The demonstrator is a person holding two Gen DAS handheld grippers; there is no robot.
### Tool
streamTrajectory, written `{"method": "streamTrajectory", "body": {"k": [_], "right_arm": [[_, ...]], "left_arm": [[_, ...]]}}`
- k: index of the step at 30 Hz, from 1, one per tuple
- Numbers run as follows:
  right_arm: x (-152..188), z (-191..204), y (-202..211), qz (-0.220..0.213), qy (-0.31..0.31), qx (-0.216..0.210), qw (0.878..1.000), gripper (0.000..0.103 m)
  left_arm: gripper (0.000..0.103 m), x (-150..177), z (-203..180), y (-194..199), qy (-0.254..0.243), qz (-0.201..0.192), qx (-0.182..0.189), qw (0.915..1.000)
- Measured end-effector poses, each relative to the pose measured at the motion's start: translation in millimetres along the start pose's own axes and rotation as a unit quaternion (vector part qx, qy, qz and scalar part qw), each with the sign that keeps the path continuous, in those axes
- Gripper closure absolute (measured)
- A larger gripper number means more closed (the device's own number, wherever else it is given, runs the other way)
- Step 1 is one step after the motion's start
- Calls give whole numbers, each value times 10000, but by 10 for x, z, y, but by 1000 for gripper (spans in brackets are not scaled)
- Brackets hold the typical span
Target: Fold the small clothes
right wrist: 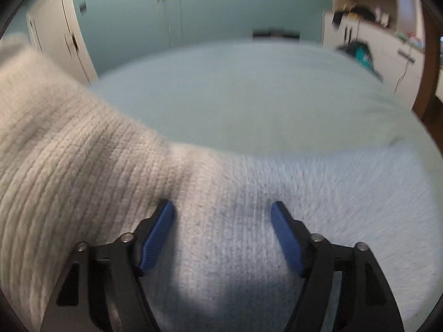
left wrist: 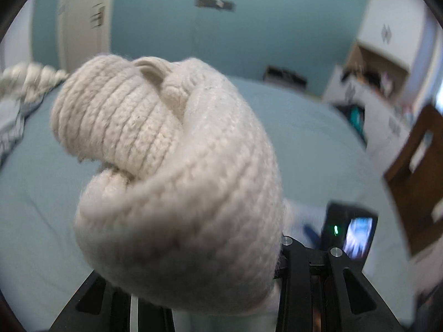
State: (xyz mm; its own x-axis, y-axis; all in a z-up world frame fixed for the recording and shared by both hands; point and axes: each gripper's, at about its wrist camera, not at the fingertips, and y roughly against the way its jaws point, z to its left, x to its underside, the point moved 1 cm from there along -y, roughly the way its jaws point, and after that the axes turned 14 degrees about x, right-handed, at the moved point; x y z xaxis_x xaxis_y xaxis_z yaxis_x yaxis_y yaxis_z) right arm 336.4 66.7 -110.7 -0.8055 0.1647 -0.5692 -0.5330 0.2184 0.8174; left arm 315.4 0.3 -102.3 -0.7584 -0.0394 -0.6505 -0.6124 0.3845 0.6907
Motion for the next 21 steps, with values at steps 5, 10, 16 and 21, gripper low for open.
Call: {"method": "streamTrajectory", "body": {"k": [5,10,16,21], "right_arm": [[16,-55,259,-341,-107,-463,9983,32],[58,7,408,-454,-48,-878,9951,26],[-7,-220,401,523,-468,-1601,9846,25],[-207,-1250,688,921,-1647,-1120,9756,25]], "left_arm": [[65,-54,-86,-22,-245,-47,-105,9996],[65,-61,-57,64,-261,-7,-97,9996],[65,-25,-274,101,-869,-83,-255,9959],[65,75,-988,-30,-2190,-101,-917,9714]]}}
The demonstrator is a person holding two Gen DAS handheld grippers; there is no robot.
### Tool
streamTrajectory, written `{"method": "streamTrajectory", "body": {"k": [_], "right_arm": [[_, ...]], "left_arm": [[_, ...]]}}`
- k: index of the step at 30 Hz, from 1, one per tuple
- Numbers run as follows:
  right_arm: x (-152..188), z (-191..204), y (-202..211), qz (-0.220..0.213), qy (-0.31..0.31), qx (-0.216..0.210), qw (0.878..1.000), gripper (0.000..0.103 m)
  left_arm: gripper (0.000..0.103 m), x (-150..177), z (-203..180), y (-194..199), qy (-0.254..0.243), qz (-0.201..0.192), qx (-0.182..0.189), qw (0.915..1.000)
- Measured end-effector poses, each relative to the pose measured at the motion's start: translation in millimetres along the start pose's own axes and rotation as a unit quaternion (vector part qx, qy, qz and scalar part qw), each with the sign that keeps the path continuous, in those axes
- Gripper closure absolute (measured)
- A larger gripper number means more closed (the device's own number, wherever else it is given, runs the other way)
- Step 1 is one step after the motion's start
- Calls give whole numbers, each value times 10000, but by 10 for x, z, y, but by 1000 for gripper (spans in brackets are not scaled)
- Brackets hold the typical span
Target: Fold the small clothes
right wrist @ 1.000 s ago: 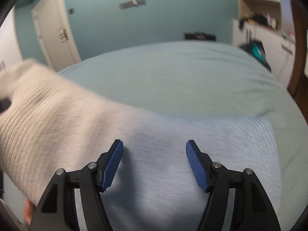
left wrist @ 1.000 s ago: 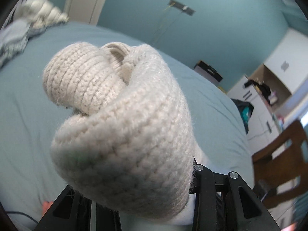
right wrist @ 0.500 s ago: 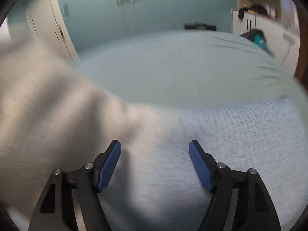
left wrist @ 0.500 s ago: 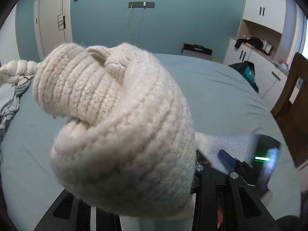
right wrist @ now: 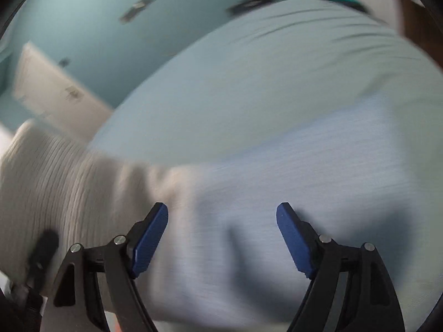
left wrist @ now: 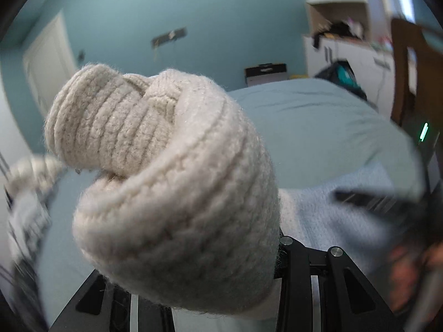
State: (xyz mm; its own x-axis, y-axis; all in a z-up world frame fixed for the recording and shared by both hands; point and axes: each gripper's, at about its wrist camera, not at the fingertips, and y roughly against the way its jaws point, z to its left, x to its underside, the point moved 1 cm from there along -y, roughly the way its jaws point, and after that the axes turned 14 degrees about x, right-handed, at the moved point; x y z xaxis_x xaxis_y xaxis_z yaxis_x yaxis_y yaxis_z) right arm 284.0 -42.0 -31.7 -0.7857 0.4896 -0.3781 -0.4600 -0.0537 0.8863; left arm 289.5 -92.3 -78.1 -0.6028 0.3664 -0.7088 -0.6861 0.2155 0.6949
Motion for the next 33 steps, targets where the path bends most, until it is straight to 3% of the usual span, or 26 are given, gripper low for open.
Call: {"method": "streamTrajectory", "body": {"k": [2,6,8,12,15,19,23,25,28,29,31,33], "right_arm": [[-84,-341,185,15,-14,232,9997,25],[25,-977,669,-616,-79,1179,9911,25],[37,-1193,772,-683,-362,1245,9892,25],[157,-1514,969,-837,-1554,893,9802,25],[39,-1392,991,-1017,-1618,844,9779,25],[150,-1410,1114,-1178,-1612,259,9795,25],[144,-1550,989,-899,-1886,-155,9778,25],[119,-1658,873,-729,-2025,-598,9747,25],[44,-1680,713,-243,-1987,-1927,9606,25],[-56,-1729,612,-55,-1945,-2107,9580,25],[-26,-1621,532,198,-1720,-1861,9672,25],[-5,-1451,527,307,-1397,-1572,9772,25]], "left_arm": [[65,-41,-303,-68,-471,37,-234,9986],[66,-70,-1069,-290,-1485,60,-634,9869],[66,-77,-1398,-411,-1797,77,-706,9812],[67,-46,-2016,-666,-2264,225,-550,9722],[68,-2,-2340,-807,-2477,324,-261,9679],[68,135,-2618,-968,-2891,375,-143,9565],[62,184,-2703,-999,-3113,300,-192,9496],[55,212,-2673,-947,-3150,276,-105,9486],[43,208,-2450,-759,-2950,166,620,9533],[40,210,-2405,-745,-2843,156,817,9551],[35,166,-2260,-674,-2568,170,1301,9575],[20,126,-2155,-619,-2328,250,1822,9550]]}}
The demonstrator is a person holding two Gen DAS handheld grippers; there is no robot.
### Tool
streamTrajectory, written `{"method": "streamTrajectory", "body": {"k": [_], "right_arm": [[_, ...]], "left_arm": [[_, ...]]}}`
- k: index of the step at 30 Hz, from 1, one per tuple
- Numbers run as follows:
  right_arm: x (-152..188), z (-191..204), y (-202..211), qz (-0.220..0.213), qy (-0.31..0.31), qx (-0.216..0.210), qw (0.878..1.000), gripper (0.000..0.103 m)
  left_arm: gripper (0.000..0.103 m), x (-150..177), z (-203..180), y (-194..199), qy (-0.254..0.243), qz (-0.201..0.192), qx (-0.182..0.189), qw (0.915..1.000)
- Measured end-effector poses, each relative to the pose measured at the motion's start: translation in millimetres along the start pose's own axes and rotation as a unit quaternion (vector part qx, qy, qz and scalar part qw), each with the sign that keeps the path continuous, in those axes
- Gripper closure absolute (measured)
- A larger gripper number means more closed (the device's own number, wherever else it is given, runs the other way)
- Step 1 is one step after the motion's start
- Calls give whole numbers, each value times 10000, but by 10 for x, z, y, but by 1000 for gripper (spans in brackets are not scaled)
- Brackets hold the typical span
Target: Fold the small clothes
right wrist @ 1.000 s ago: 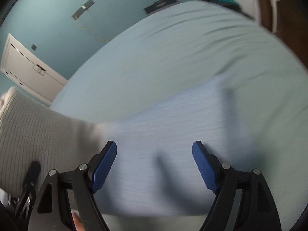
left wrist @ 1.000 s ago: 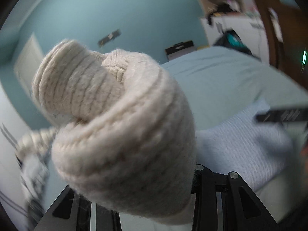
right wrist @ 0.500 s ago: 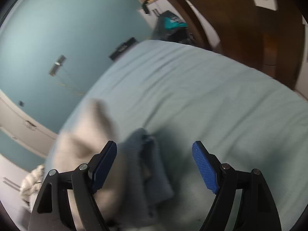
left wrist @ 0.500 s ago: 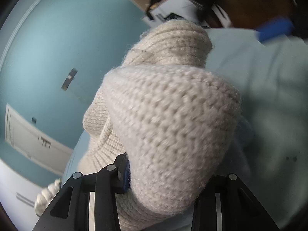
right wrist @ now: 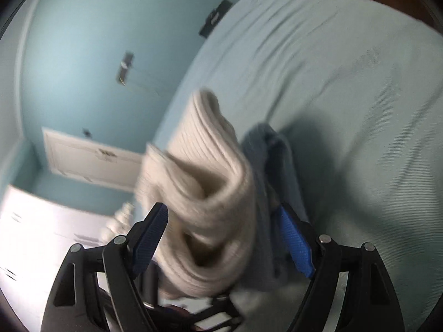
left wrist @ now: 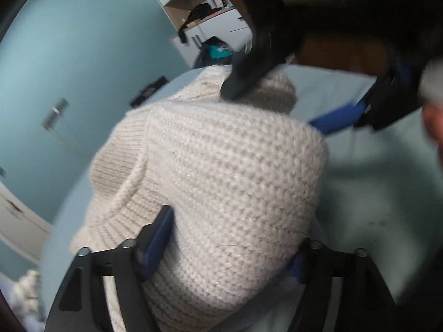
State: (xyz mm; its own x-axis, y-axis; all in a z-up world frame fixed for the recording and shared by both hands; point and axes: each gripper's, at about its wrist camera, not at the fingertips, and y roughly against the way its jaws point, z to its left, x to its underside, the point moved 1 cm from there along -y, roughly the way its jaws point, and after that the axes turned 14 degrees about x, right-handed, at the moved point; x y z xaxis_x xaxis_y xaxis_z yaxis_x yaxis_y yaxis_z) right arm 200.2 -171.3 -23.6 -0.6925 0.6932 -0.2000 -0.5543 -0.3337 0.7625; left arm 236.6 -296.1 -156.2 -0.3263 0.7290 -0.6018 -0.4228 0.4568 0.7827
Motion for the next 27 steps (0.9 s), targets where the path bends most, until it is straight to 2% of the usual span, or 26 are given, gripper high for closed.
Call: {"method": "streamTrajectory", "body": {"k": [1,2,3,5,7,9,10,11,12,13,14,15,16,17,19,20,21,22,23,25,26,27], "right_arm": [[16,50,-31,71,112,18,9999,19],[48,105,-54,122,117,38,9999,11],[67,148,-84,143,48,119,9998,1],[60,221,-167,214,76,169,9996,1],[-17,222,-235,579,37,-282,9979,1],[-108,103,-219,648,-304,-836,9939,1],[-160,59,-194,574,-404,-882,9936,1],[-170,7,-170,477,-495,-833,9942,1],[-159,-23,-148,434,-537,-750,9948,1],[-118,-23,-121,471,-550,-731,9947,1],[-79,-19,-119,526,-548,-737,9944,1],[-33,5,-98,555,-514,-727,9945,1],[17,50,-63,519,-436,-688,9953,1],[58,101,-33,463,-325,-650,9963,1],[131,206,22,322,1,-519,9981,1],[134,255,37,250,132,-441,9986,1],[174,344,46,192,299,-299,9989,1],[172,382,-11,202,405,-190,9988,1],[153,441,-89,277,532,-55,9982,1],[166,526,-339,569,746,375,9949,1],[169,560,-478,713,792,626,9923,1],[167,583,-622,899,815,885,9887,1]], "left_arm": [[14,1,32,51,148,-74,363,9992],[0,-12,71,93,328,-194,785,9962],[0,-6,87,141,476,-319,1115,9921],[0,4,160,188,789,-423,1439,9855],[0,32,231,258,963,-598,1706,9788],[0,78,353,395,1191,-677,2426,9604],[0,84,425,488,1309,-633,2828,9481],[0,86,458,551,1397,-603,3058,9399],[0,84,556,698,1596,-540,3419,9245],[0,105,597,786,1700,-526,3519,9190],[0,114,709,925,1844,-563,3559,9144],[0,122,831,1090,1955,-674,3491,9140],[0,130,965,1235,2021,-773,3325,9179],[0,166,1093,1364,2080,-830,3057,9254],[0,225,1367,1510,2206,-758,2293,9450],[0,344,1485,1589,2334,-629,1775,9540],[0,426,1563,1622,2437,-569,1513,9563],[0,543,1628,1621,2565,-527,1296,9564],[0,704,1716,1628,2784,-514,1122,9525],[0,930,1902,1582,3102,-503,1096,9430],[0,1055,1957,1519,3322,-444,1111,9356],[0,1070,2064,1443,3437,-385,1101,9318]]}}
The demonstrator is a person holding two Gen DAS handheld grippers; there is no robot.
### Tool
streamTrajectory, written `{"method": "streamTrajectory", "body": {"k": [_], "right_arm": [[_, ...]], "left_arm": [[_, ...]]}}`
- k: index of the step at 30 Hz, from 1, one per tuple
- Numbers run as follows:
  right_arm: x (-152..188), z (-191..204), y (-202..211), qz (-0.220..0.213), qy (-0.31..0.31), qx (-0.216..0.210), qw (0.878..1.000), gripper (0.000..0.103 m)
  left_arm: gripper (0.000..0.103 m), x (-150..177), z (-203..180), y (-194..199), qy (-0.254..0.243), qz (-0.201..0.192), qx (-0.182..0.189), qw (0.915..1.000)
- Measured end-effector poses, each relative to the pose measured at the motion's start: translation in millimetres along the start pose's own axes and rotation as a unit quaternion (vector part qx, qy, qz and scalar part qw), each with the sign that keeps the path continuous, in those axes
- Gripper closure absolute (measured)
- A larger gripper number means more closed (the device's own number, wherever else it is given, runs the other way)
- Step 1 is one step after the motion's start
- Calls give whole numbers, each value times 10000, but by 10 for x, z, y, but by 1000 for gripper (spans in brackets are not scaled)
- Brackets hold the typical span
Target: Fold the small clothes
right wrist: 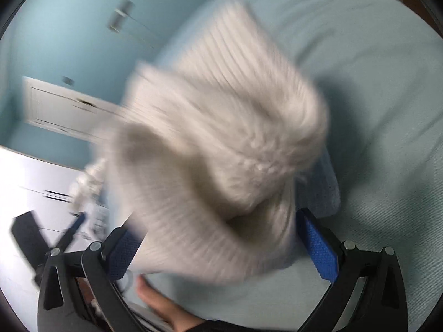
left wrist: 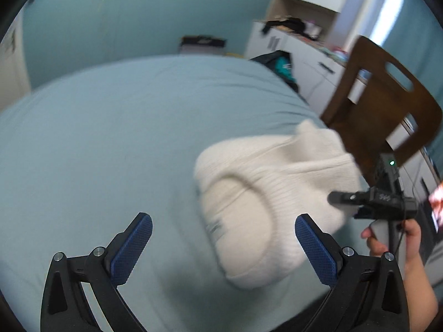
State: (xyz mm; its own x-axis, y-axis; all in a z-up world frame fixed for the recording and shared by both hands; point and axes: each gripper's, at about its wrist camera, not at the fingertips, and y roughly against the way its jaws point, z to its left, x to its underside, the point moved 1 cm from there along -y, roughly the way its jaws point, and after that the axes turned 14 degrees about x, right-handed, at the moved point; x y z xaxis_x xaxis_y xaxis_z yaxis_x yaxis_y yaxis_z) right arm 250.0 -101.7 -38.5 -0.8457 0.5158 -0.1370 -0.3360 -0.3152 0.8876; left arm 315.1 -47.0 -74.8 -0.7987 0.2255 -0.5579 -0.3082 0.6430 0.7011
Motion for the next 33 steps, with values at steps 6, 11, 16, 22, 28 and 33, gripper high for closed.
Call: {"method": "streamTrajectory", "body": {"k": [6,11,16,22,28,33], "right_arm": [[-109,-49,92,-358,-283,-302,9985,25],[40,147,352,-993,188,-61,9949,59],[214,110,628,-1577,-74,-397,9867,61],[76,-337,108,-283,-1495,-158,9882,55],[73,-416,124,-129,-1933,-82,9810,19],[140,116,742,-2261,-912,1501,9581,19]], "left_arm": [[0,-16,288,-199,508,157,-525,9972],[0,75,426,-247,786,196,-443,9957],[0,139,402,-267,573,250,-674,9958],[0,195,410,-158,421,309,-739,9959],[0,189,312,-171,214,294,-1009,9942],[0,187,221,-188,68,217,-1221,9923]]}}
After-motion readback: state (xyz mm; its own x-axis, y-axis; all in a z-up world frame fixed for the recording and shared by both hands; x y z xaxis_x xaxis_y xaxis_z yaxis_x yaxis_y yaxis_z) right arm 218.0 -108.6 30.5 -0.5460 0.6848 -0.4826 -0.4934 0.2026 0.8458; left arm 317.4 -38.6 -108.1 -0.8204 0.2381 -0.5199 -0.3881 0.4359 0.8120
